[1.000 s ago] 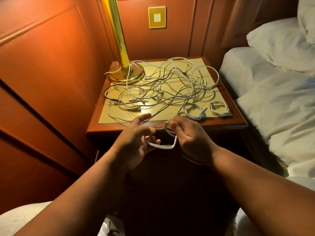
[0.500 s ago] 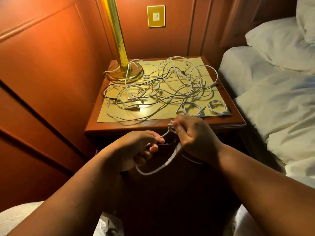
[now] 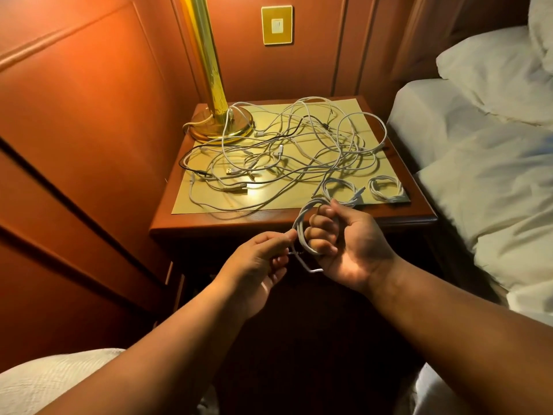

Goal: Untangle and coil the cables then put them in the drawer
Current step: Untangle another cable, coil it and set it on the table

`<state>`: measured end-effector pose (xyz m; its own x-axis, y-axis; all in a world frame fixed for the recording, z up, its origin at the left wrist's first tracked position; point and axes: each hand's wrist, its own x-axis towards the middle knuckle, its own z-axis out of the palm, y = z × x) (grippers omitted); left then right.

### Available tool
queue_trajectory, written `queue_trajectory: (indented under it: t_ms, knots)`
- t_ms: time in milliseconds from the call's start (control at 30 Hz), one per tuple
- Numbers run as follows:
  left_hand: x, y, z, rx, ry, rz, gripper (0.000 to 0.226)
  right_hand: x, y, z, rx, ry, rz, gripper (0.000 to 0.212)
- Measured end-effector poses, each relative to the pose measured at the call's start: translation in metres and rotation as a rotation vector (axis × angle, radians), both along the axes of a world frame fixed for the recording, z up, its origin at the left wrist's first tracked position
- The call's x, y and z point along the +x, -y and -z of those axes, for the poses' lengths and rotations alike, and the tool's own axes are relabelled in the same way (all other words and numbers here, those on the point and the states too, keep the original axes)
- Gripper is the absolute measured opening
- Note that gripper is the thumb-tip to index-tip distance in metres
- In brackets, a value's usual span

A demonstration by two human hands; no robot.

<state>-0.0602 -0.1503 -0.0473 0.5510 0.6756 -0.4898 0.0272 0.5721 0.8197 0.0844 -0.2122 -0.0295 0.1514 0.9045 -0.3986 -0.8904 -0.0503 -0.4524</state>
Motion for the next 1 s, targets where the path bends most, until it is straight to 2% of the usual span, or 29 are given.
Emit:
queue_trajectory:
  t_ms: [133,200,267,333,433,500,567,733,900,1000]
  knots:
    - [0.005,0.01,0.0,-0.019,0.036,-0.105,0.014,-0.009,-0.004,0.004,-0.03,0.11,0.042,0.04]
    - [0.005,0.012,-0.001,-0.036,0.065,-0.119,0.02,-0.013,-0.006,0.006,-0.038,0.219,0.043,0.04]
    - [0.004,0.015,0.001,-0.013,0.059,-0.092,0.015,-0.017,-0.007,0.009,-0.068,0.37,0.044,0.04]
    - [0.003,0.015,0.004,0.006,0.028,-0.12,0.022,-0.023,-0.005,0.011,-0.103,0.666,0.037,0.039]
    - [0.002,0.009,0.005,-0.017,0.042,-0.212,0.013,-0.026,-0.001,0.014,-0.095,1.214,-0.016,0.035]
    - [0.0,0.003,0.001,-0.023,0.082,-0.203,0.012,-0.02,-0.002,0.016,-0.037,1.438,-0.016,0.029]
    - [-0.001,-0.002,-0.003,-0.038,0.114,-0.143,0.018,-0.01,-0.004,0.019,-0.017,1.574,-0.026,0.026]
    - [-0.005,-0.003,-0.005,-0.089,0.221,-0.04,0.026,0.001,-0.007,0.024,-0.044,1.697,-0.122,0.02]
    - [-0.009,-0.007,-0.007,-0.207,0.433,-0.026,0.063,0.0,-0.008,0.019,-0.079,1.72,-0.149,0.02]
    - [-0.006,-0.008,-0.008,-0.067,0.298,-0.012,0.053,0.0,-0.008,0.02,-0.087,1.673,-0.167,0.022]
